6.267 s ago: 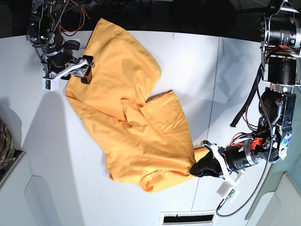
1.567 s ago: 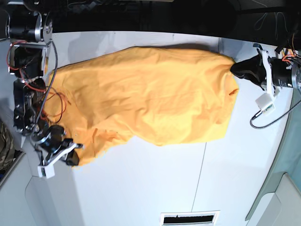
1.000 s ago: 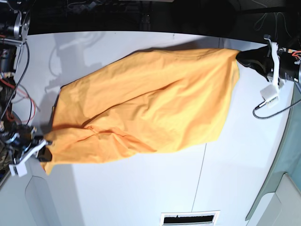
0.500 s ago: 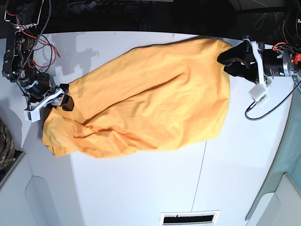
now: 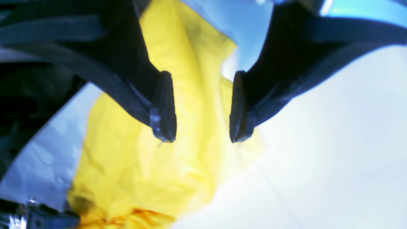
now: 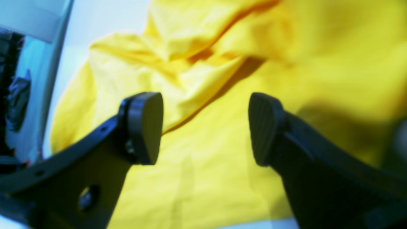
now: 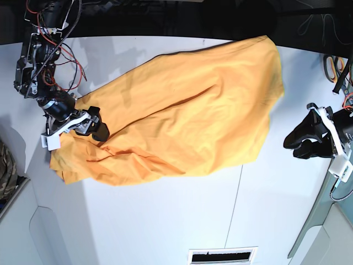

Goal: Layout the t-shirt on the table in an organized manner, then fold the t-shirt properly
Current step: 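Move both grippers onto the shirt body and pinch the fabric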

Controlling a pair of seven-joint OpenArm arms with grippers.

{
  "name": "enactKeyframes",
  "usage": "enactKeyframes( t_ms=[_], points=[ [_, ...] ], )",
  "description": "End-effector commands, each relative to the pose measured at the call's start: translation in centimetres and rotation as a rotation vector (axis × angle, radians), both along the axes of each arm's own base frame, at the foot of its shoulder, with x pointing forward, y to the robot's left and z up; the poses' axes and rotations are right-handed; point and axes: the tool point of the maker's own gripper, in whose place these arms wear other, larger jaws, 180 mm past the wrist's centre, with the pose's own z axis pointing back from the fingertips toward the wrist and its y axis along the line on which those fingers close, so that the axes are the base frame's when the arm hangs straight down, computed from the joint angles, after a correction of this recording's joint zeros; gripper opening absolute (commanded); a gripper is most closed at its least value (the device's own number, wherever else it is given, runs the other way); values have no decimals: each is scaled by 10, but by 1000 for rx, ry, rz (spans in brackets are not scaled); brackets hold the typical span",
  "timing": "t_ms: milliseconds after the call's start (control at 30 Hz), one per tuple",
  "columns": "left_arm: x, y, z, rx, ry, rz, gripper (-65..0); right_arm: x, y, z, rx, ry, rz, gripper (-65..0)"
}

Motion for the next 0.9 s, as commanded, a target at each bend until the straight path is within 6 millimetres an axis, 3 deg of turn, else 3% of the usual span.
enactKeyframes(
  t_ms=[0, 200, 367, 533, 600, 700, 867],
  points=[
    [12, 6, 12, -4, -48, 10, -343, 11, 5, 15, 20, -60, -3, -241],
    [50, 28, -34, -24, 28, 108, -343, 14, 46, 14, 61, -77, 12, -241],
    [71, 16, -84, -97, 145, 165, -343, 15, 78, -5, -9, -76, 46, -254],
    [69, -26, -121, -148, 241, 137, -345, -5, 101, -40, -93, 23, 143, -530],
    [66, -41, -133, -110, 259, 105, -345, -9, 104, -46, -104, 38, 160, -548],
    [68, -50, -138, -76, 236, 92, -345, -10, 104, -47, -103, 45, 164, -548],
    [72, -44, -137, -60, 222, 117, -344, -12, 105, -49, -105, 56, 174, -548]
  ],
)
